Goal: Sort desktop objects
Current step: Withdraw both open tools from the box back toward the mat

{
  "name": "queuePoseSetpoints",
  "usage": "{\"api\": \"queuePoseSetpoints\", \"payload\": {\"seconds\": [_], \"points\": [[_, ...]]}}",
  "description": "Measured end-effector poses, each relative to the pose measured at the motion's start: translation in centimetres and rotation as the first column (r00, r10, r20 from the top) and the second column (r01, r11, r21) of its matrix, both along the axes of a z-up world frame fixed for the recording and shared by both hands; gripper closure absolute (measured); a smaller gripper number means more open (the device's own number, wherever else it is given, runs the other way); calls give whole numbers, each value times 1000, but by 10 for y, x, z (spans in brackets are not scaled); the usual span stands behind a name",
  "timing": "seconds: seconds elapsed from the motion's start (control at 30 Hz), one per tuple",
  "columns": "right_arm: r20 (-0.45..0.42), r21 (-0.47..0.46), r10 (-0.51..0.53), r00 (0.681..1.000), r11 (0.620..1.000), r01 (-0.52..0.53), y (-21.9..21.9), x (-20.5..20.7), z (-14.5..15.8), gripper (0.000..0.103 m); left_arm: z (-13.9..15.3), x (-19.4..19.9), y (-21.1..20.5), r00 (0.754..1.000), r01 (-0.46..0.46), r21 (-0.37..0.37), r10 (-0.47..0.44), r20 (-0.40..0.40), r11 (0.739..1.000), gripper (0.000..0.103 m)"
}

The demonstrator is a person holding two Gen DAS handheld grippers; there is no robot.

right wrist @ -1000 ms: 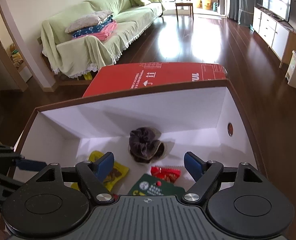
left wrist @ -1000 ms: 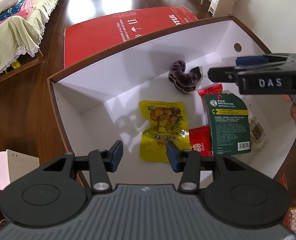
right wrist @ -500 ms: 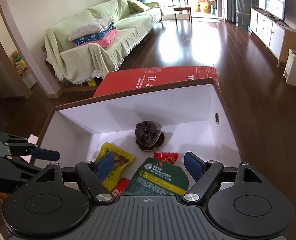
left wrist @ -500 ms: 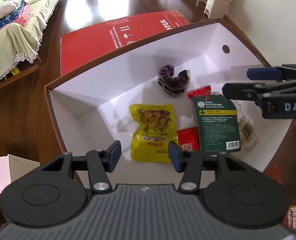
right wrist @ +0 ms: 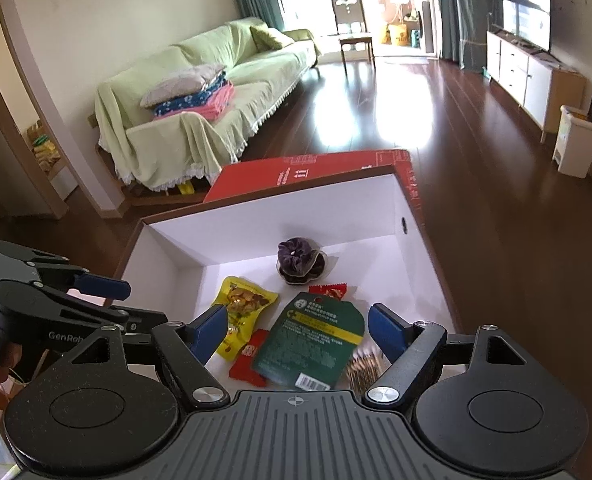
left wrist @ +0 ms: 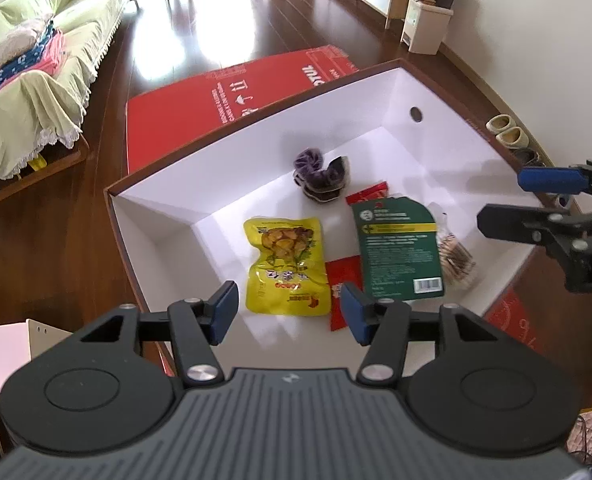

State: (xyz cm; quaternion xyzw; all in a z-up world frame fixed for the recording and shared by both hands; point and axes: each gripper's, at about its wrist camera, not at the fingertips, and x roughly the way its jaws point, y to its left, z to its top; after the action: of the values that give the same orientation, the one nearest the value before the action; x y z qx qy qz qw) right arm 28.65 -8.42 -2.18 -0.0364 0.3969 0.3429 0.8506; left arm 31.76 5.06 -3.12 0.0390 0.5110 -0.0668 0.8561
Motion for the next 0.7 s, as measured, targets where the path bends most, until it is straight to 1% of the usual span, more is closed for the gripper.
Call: {"api": "queuePoseSetpoints", "payload": {"seconds": [0.17,0.27,0.37,0.47,0.57,0.7], "points": [[19,18,-28,999,999,27,-22,-23,10,23,16,-18,-10,999,19,6,-19,31,1000,49],[7,38,-55,998,998,55,-37,-36,13,23,25,-32,-15,998,33,9,-33,50,999,48],[-7,44,-74,997,996,74,-50,-48,13,23,32,-46,-18,997,44,12,-45,66,999,44],[-18,38,-90,996,995,91,-61,-60,11,23,36,-59,-20,996,49,14,-50,74,999,44],[-26,26,-103,994,994,104,-73,-74,8,23,38,-73,-18,995,53,4,-53,79,999,44],[-55,4,-117,992,993,117,-88,-92,-2,23,38,-97,-11,993,64,-35,-60,102,997,43]]}}
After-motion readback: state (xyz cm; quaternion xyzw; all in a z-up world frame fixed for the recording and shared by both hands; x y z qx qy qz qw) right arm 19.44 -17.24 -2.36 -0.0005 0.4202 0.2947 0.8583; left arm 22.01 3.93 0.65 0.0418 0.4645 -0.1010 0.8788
